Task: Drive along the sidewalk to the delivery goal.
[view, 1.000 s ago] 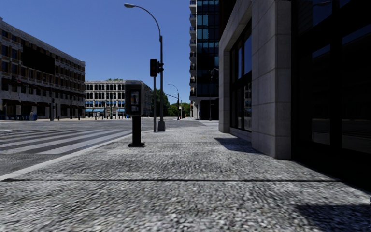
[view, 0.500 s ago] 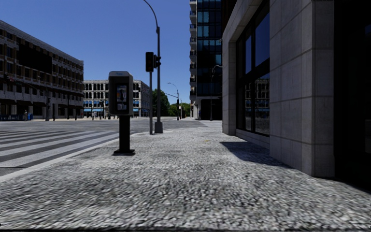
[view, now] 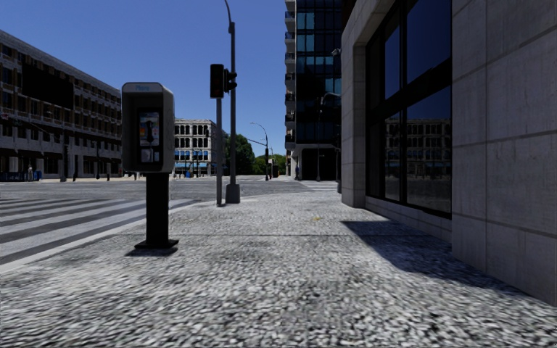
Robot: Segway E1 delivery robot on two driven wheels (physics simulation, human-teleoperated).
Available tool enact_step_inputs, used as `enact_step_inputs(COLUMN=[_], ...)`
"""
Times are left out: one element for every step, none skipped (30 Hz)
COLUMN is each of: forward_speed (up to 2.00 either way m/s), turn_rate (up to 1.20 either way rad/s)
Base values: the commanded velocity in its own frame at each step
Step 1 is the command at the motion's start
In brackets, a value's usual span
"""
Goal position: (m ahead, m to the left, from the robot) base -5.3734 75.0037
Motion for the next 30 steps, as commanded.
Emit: enact_step_inputs(forward_speed=[2.0, 2.0, 2.0, 2.0, 2.0, 2.0, 2.0, 2.0, 2.0, 2.0, 2.0, 2.0, 2.0, 2.0, 2.0, 2.0, 2.0, 2.0, 2.0, 2.0, 2.0, 2.0, 2.0, 2.0, 2.0, 2.0, 2.0, 2.0, 2.0, 1.6], turn_rate=[0.0, 0.0, 0.0, 0.0, 0.0, 0.0, 0.0, 0.0, 0.0, 0.0, 0.0, 0.0, 0.0, 0.0, 0.0, 0.0, 0.02, 0.08, 0.08, 0.18, 0.25, 0.27, 0.34, 0.34, 0.37, 0.43, 0.47, 0.47, 0.47, 0.65])
